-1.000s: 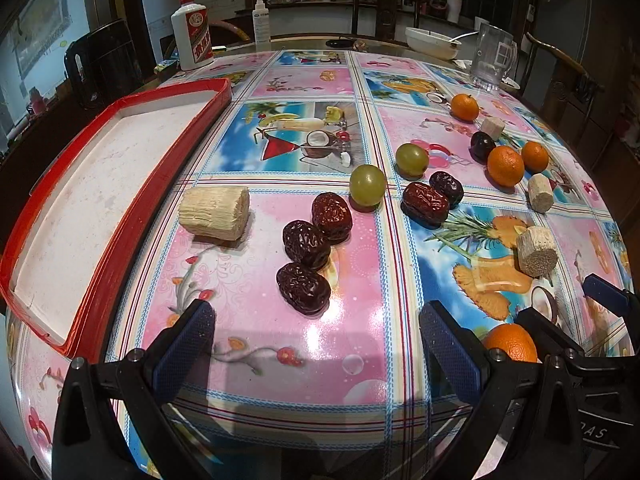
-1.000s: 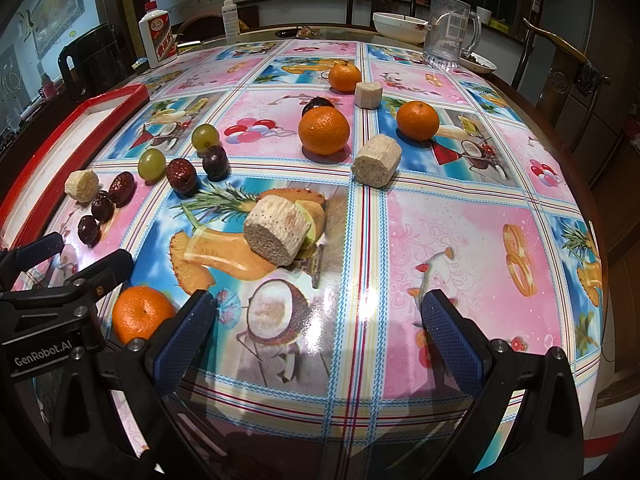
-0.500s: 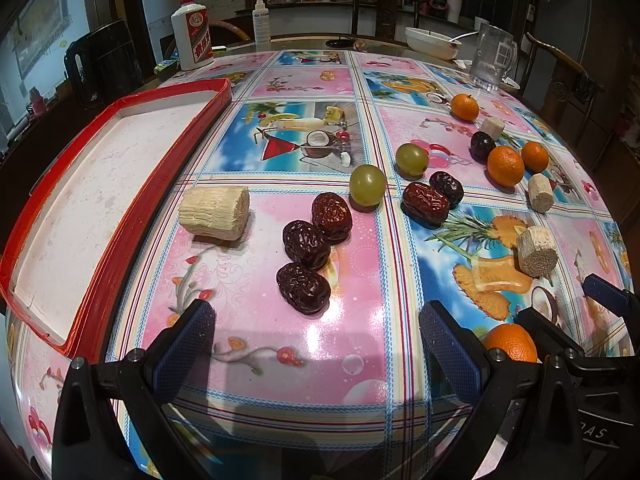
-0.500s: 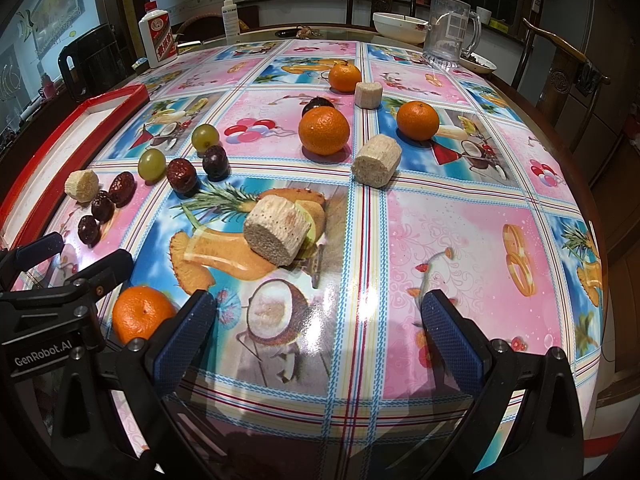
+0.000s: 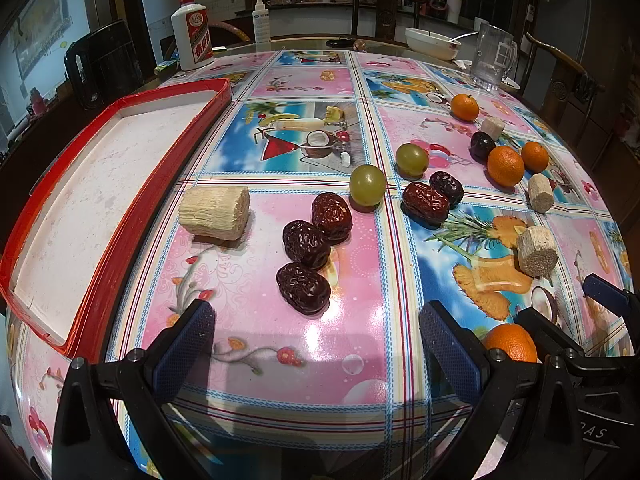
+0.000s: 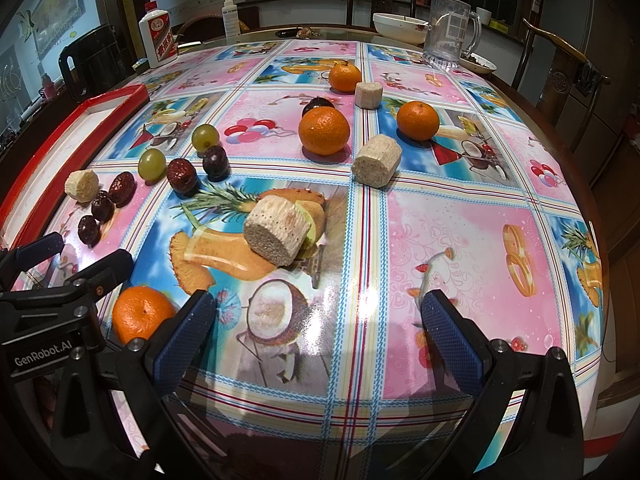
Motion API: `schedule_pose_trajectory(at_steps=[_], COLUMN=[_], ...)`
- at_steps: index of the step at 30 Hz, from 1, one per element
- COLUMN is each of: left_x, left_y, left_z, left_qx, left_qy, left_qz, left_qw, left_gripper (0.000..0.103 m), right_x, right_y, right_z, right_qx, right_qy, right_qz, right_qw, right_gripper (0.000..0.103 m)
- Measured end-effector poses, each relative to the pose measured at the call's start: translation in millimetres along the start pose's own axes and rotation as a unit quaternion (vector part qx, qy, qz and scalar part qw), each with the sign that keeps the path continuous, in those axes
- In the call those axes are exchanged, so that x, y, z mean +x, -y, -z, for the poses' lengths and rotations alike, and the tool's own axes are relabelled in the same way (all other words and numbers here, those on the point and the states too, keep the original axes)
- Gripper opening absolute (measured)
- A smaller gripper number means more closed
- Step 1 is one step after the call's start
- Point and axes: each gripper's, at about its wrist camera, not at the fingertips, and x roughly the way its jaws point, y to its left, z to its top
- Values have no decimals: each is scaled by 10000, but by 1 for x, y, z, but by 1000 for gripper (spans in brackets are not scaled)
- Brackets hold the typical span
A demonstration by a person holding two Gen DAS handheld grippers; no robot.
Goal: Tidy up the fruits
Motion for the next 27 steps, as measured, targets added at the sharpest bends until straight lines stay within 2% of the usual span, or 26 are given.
schedule_pose_trajectory(at_steps=[16, 22, 24, 27], left_x=[0, -1, -8, -24], left_y=[0, -2, -8, -19], left_z=[0, 0, 1, 5], left_qx=[1, 62, 117, 292], left_qy=[4, -31, -11, 130], left_qz=[-1, 66, 132, 192], left_qw=[10000, 10000, 9998, 9993], left_gripper=[103, 102, 97, 97], right_x=[0, 0, -8, -30], right_y=[1, 3, 6, 16], right_z=[1, -3, -8, -17], right_qx=[-8, -186, -294, -593], right_qy=[-14, -356, -271, 104], right_qz=[-6, -192, -364, -319], right_qw=[10000, 9990, 9985, 9977], right_gripper=[103, 102, 99, 99])
